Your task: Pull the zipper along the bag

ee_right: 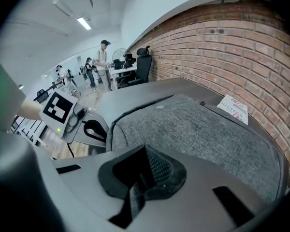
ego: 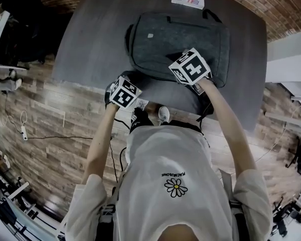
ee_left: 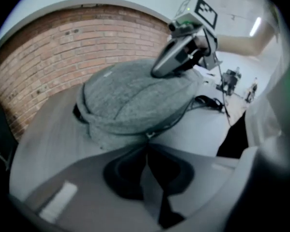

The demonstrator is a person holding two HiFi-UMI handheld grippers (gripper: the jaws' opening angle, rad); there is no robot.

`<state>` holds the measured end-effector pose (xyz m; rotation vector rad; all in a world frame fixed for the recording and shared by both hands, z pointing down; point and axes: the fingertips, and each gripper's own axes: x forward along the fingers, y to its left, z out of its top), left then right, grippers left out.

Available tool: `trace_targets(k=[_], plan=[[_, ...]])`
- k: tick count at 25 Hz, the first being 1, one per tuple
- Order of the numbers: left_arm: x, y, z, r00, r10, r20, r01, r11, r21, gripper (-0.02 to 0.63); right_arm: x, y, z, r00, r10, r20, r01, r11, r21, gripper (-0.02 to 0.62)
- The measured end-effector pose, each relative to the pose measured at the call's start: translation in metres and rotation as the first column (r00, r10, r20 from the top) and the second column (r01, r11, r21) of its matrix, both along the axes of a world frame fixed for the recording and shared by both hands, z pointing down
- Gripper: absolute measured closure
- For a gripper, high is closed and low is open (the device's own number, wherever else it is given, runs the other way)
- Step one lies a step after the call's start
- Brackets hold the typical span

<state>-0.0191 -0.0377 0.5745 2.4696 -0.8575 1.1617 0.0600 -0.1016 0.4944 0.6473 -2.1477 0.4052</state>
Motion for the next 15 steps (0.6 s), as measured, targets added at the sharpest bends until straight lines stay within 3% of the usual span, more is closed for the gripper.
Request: trace_targets(k=[3, 6, 9, 11, 13, 15], plan=[[-0.002, -0.009, 0.007, 0.997, -0.080, 0.023, 0.078, 0.996, 0.052, 0.470, 0.000, 0.000, 0.000, 1.000, 0.000, -0.002, 0.000, 1.000, 0.014, 0.594], [0.000, -0.009, 0.006, 0.997, -0.079, 0.024, 0.076, 0.993, 0.091, 0.463, 0.000, 0.000, 0.000, 1.000, 0.001, 0.000, -0.001, 1.000, 0.013, 0.594], [0.002, -0.005, 0.007, 0.998, -0.023, 0.063, 0.014, 0.991, 0.132, 0.464, -0.001, 0.001, 0.000, 1.000, 0.002, 0.003, -0.002, 1.000, 0.010, 0.594], [0.003, -0.008, 0.007, 0.998, -0.033, 0.061, 0.026, 0.992, 0.124, 0.474, 0.000, 0.001, 0.000, 1.000, 0.001, 0.002, -0.001, 1.000, 0.012, 0.594], [-0.001, -0.015, 0.006, 0.996, -0.073, 0.042, 0.069, 0.993, 0.097, 0.569, 0.000, 0.000, -0.001, 1.000, 0.001, 0.006, -0.001, 1.000, 0.012, 0.594], [0.001, -0.011, 0.006, 0.999, -0.030, 0.041, 0.027, 0.998, 0.060, 0.583, 0.000, -0.001, -0.007, 0.999, 0.018, 0.032, -0.019, 1.000, 0.005, 0.594]])
